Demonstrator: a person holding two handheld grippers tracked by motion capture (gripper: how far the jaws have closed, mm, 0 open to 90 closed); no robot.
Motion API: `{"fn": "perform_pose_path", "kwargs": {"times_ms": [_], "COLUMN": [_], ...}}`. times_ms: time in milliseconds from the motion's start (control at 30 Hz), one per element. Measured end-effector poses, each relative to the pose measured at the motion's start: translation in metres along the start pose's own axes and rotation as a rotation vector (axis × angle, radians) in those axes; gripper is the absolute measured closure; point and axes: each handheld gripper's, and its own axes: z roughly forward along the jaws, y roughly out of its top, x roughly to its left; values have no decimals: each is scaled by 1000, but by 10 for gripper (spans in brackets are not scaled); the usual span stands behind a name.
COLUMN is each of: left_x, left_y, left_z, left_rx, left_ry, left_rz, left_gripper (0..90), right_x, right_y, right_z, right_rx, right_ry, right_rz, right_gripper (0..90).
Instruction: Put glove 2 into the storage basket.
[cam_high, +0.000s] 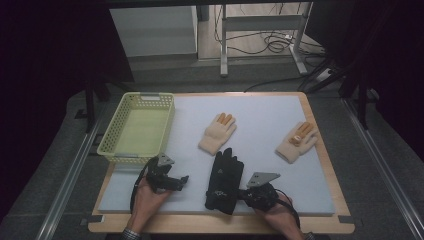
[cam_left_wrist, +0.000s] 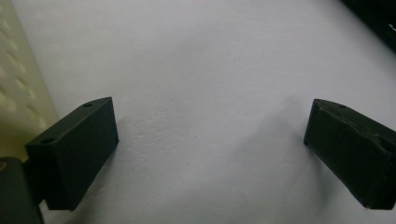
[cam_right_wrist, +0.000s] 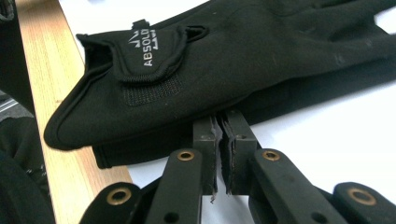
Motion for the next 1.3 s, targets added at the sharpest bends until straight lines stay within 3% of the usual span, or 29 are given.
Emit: {"fn": "perform_pose_path", "kwargs": {"times_ms": [200,600,933,1067,1167,1300], "left_x": [8,9,9,9,8,9], "left_y": [-6,-11,-11,-11,-11,-12], "left_z": [-6,-11,-10,-10,-10,-10], "left_rx": [-2,5,5,4,2,1], "left_ry": [-15,-37,-37,-36,-35,-35], "left_rz": [35,45,45,44,43,46], "left_gripper": [56,51,46,46,46,46], "right_x": [7,17,16,13,7,-14], "right_y": [11,32,50,49,44,36], "right_z": [14,38,61,57,45,21], "right_rx": [0,2,-5,5,-1,-28], "right_ry": [-15,-58,-53,-35,-63,-134], "right_rz": [-17,-58,-71,-59,-50,-11], "right_gripper": [836,833,832,781,746,670]}}
